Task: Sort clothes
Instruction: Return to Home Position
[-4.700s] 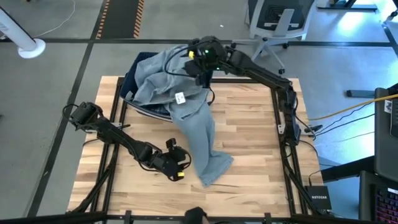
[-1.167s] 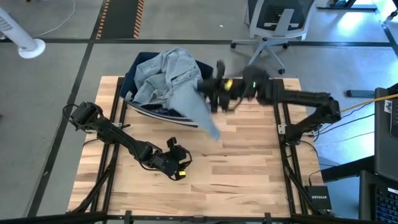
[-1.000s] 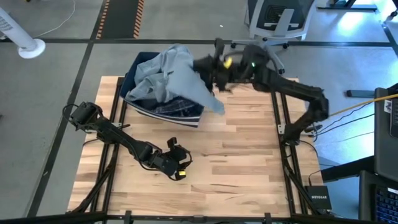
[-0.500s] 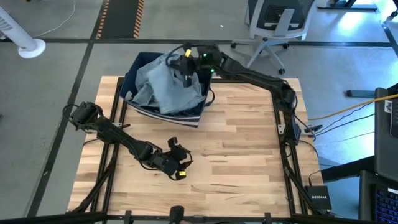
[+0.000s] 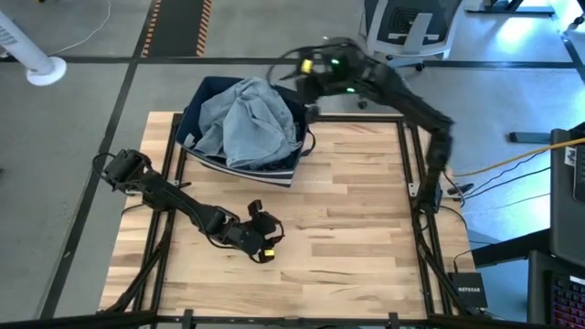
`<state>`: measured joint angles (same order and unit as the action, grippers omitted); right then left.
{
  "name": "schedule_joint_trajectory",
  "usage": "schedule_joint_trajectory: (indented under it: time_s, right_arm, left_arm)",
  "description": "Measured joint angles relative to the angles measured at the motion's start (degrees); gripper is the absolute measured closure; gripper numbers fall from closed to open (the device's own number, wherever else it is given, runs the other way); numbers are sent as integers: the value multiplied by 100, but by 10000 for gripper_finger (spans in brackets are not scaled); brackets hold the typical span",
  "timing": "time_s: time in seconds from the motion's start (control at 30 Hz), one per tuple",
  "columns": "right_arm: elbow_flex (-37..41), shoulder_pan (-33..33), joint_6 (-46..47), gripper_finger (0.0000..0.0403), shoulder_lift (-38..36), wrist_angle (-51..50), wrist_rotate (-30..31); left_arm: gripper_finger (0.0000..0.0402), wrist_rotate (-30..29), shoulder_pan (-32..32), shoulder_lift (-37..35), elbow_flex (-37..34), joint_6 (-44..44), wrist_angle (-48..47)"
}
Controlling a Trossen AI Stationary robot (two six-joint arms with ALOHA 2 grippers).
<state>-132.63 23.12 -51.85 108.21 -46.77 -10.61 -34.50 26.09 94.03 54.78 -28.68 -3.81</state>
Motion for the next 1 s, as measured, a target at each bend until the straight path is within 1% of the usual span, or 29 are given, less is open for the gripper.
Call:
schedule_joint_trajectory:
  time_s: [0.1,0.2,0.3,0.33,0.4,0.47,0.53,0.67,0.8,0.9,1.0]
  right_arm:
    - [404,-70,-7,199,-682,-358,208]
    - [561,-162,-56,199,-1296,-988,249]
    - [978,-369,41,205,-1821,-1434,316]
    - [1202,-472,67,211,-1984,-1550,464]
    - [1722,-730,203,231,-2323,-1722,1080]
    - [2441,-976,242,256,-2784,-1668,1667]
    - [3339,-1163,313,285,-3350,-1366,2017]
    - [5316,-1473,627,345,-4517,-515,2081]
    - [7185,-1930,1053,390,-5923,460,1962]
    - [8498,-2376,1490,393,-6986,1382,1745]
    - [9688,-2818,1992,375,-7881,2312,1708]
  left_arm:
    - [204,51,0,-73,0,235,44]
    - [204,111,0,-263,0,844,305]
    - [204,114,-49,-591,2,1400,363]
    - [204,112,-79,-736,-2,1602,335]
    - [204,154,-176,-989,-67,1903,327]
    - [204,471,-283,-1239,-172,2222,460]
    - [204,793,-382,-1462,-373,2403,699]
    - [209,1141,-483,-1862,-999,2461,1307]
    - [242,1388,-483,-2252,-1717,2463,2247]
    - [275,1665,-473,-2556,-2119,2452,2734]
    - [307,1704,-470,-2824,-2441,2388,2847]
